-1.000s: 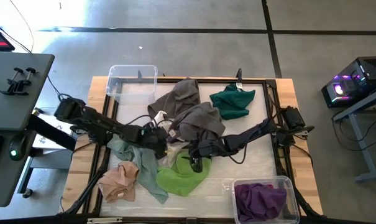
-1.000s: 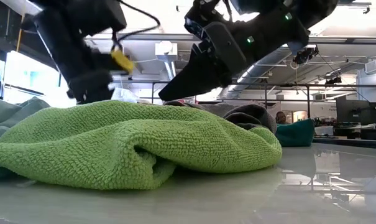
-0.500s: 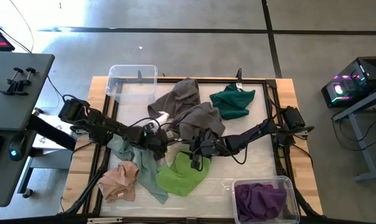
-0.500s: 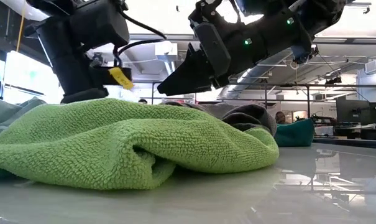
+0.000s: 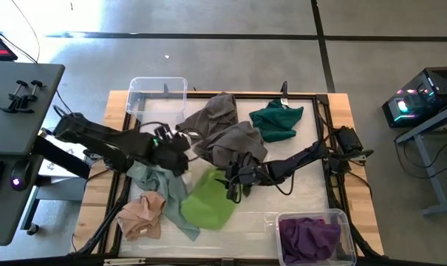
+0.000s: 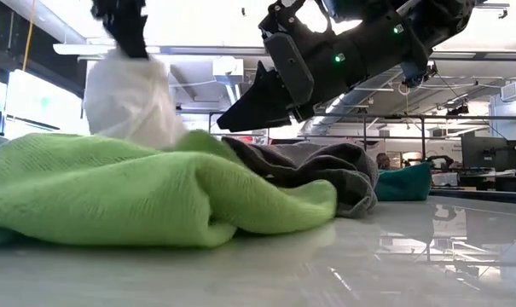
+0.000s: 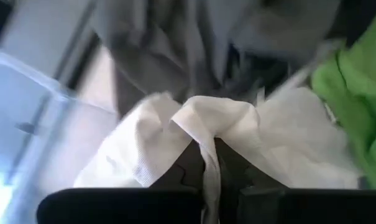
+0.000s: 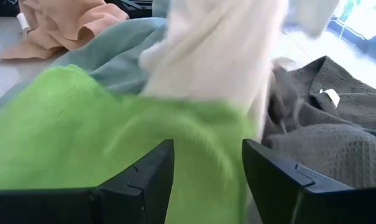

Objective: Sort towels by color in basket
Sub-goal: Put the white towel into the top transparent bin

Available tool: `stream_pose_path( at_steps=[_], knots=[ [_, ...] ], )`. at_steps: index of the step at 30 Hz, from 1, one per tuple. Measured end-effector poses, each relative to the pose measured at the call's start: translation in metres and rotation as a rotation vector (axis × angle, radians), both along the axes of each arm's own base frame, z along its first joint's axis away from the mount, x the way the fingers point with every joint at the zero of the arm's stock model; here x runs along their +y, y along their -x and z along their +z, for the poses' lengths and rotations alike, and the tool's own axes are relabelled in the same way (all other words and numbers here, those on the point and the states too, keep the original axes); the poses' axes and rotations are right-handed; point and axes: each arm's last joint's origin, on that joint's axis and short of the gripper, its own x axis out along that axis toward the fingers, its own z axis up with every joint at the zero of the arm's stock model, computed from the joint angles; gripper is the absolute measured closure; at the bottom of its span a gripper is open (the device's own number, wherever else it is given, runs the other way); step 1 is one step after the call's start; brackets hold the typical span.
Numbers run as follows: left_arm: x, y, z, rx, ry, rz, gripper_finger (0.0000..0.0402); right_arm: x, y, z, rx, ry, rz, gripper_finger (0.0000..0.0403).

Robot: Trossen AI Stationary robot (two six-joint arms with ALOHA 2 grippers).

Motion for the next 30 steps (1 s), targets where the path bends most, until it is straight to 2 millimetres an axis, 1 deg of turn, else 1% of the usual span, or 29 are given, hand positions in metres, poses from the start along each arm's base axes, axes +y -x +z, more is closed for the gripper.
stream_pose_path(
  at_steps=[4,10,12,17,19,22,24,26,30],
  knots=[
    [0.005,0.013,0.04,-0.059,-0.117,0.028,0.0399,0.001,0.0,0.0,0.003,-0.005,0.001,0.0217],
    [0.021,0.028,0.084,-0.107,-0.399,0.077,0.04,0.003,0.001,0.0,0.003,-0.006,0.005,0.0217],
    [0.027,0.03,0.097,-0.116,-0.496,0.092,0.04,0.003,0.001,0.0,0.003,-0.006,0.005,0.0217],
    [0.045,0.037,0.133,-0.09,-0.755,0.188,0.04,0.003,0.001,0.0,0.003,-0.006,0.005,0.0217],
    [0.055,0.041,0.144,-0.057,-0.825,0.241,0.0401,0.003,0.001,0.0,0.003,-0.006,0.004,0.0217],
    [0.072,0.046,0.156,-0.012,-0.84,0.315,0.0401,0.003,0.001,0.0,0.003,-0.006,0.004,0.0217],
    [0.087,0.049,0.157,0.037,-0.818,0.352,0.0401,0.003,0.001,0.0,0.003,-0.006,0.004,0.0217],
    [0.103,0.052,0.155,0.106,-0.778,0.378,0.0401,0.003,0.001,0.0,0.003,-0.006,0.005,0.0217],
    [0.138,0.057,0.143,0.211,-0.666,0.43,0.0401,0.003,0.001,0.0,0.003,-0.006,0.005,0.0217]
  ],
)
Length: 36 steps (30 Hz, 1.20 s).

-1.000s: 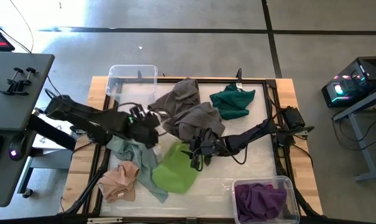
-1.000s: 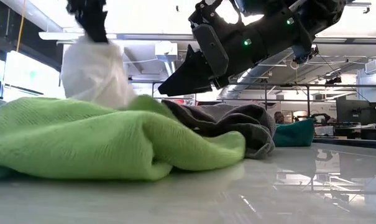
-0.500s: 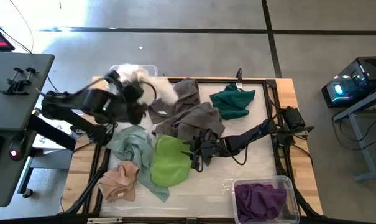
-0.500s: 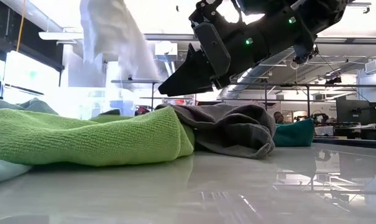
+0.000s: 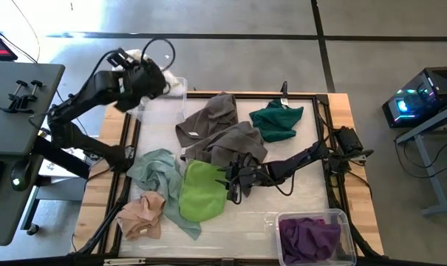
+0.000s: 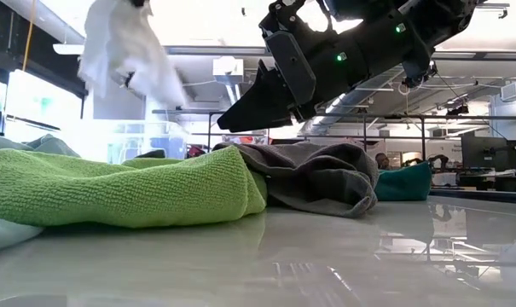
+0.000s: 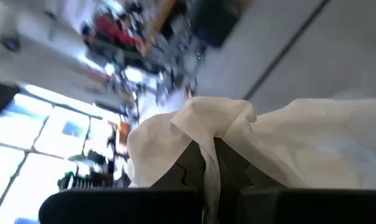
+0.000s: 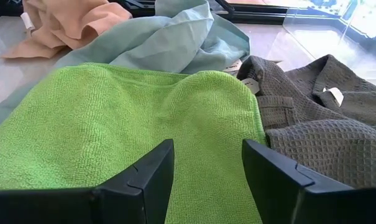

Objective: Sort towels by color in basket
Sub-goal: Put the white towel into the top transparent bin

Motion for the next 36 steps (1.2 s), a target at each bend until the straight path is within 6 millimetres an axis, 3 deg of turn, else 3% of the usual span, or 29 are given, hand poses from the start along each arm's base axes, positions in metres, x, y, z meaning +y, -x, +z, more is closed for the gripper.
stream_pose_path(
  at_steps=[4,10,18,23,30,36],
  knots=[
    [0.03,0.002,-0.017,0.042,0.095,0.05,0.0401,0.0,0.0,0.0,-0.003,-0.001,-0.001,0.0217],
    [0.063,-0.003,-0.052,0.01,0.303,-0.056,0.0401,-0.001,-0.001,0.001,-0.006,0.025,0.011,0.0217],
    [0.078,-0.009,-0.107,-0.034,0.51,-0.161,0.0395,0.0,-0.001,0.002,-0.019,-0.005,-0.002,0.0217],
    [0.089,-0.009,-0.129,-0.111,0.526,-0.167,0.0357,0.0,-0.001,0.002,-0.02,-0.007,-0.002,0.0217],
    [0.111,0.006,-0.131,-0.197,0.508,-0.091,0.0266,0.0,-0.001,0.002,-0.02,-0.008,-0.001,0.0217],
    [0.114,0.022,-0.114,-0.226,0.526,0.011,0.0241,0.0,-0.001,0.001,-0.015,-0.008,0.0,0.0217]
  ],
)
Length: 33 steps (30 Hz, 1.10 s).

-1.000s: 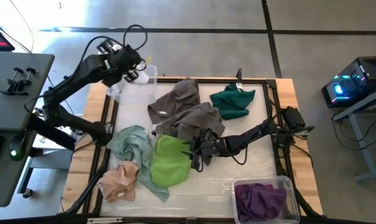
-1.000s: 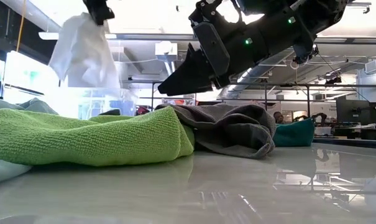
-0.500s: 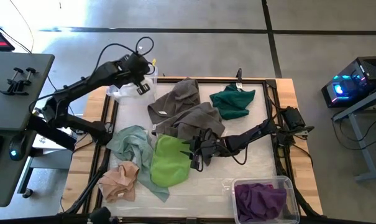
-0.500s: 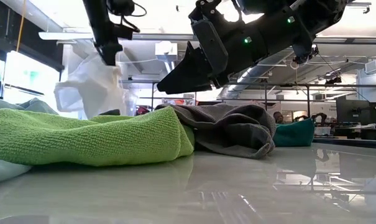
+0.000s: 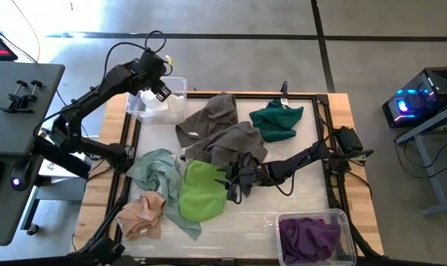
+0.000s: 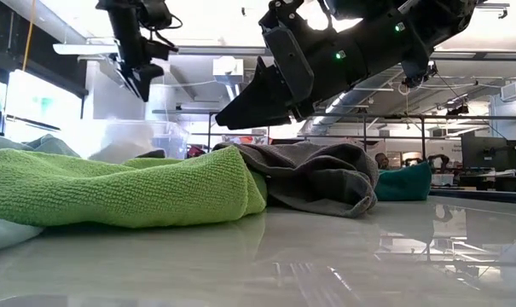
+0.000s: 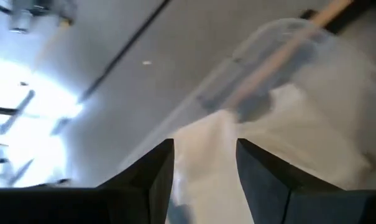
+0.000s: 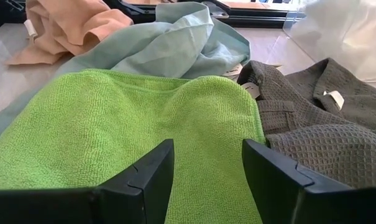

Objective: Sort towels by color in basket
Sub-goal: Put the white towel into the top transparent bin

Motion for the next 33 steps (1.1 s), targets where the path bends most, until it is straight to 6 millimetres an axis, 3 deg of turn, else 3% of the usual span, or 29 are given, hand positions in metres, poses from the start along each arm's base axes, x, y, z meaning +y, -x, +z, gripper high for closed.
stream_pose_path(
  at_steps=[6,15,24,28,33],
  knots=[
    [0.009,0.004,-0.014,-0.052,0.104,-0.012,0.0275,0.0,0.0,0.0,0.001,0.0,0.001,0.0217],
    [0.042,0.013,-0.075,0.047,0.248,0.145,0.0389,0.0,0.0,0.0,0.002,0.003,0.001,0.0217],
    [0.063,0.002,-0.132,0.093,0.413,0.12,0.04,0.0,0.0,0.0,0.002,0.003,0.001,0.0217],
    [0.067,0.0,-0.134,0.101,0.41,0.12,0.0389,0.0,0.0,-0.001,0.007,0.004,0.001,0.0217],
    [0.06,0.005,-0.102,0.086,0.372,0.121,0.0354,0.0,0.0,-0.001,0.006,0.004,0.001,0.0217]
  ],
)
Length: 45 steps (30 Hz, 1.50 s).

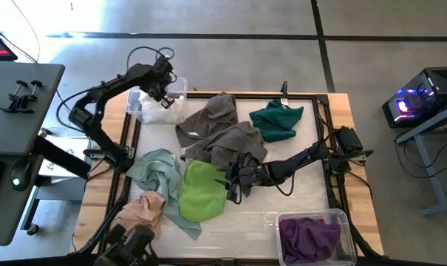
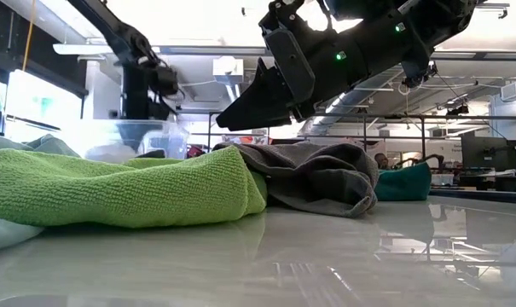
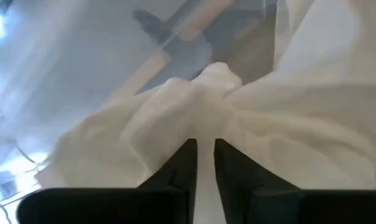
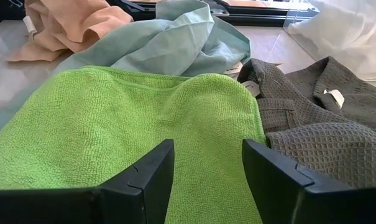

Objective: Sort towels by color in basket
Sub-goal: Put the white towel into the top transparent bin, then put the gray towel into the bottom transparent bin

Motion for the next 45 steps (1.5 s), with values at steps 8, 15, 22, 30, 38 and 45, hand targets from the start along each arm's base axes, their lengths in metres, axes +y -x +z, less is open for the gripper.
stream_pose_path(
  at_steps=[8,15,22,30,38,45],
  knots=[
    [-0.043,0.012,0.075,-0.19,-0.231,0.03,0.0319,-0.009,-0.003,0.003,-0.023,0.016,-0.043,0.0217],
    [-0.102,-0.004,0.1,-0.596,-0.458,-0.208,0.0321,-0.043,0.007,0.047,-0.024,0.115,-0.186,0.0217],
    [-0.156,-0.031,0.068,-0.892,-0.546,-0.503,0.0321,-0.079,0.034,0.069,0.161,0.105,-0.218,0.0217],
    [-0.206,-0.054,0.016,-1.006,-0.463,-0.735,0.0321,-0.095,0.039,0.051,0.303,0.051,-0.22,0.0217],
    [-0.25,-0.065,-0.016,-1.061,-0.43,-0.811,0.0321,-0.091,0.018,0.021,0.27,0.055,-0.204,0.0217],
    [-0.276,-0.082,-0.034,-1.054,-0.442,-0.793,0.0321,-0.091,0.008,-0.031,0.378,0.021,-0.241,0.0218]
  ],
)
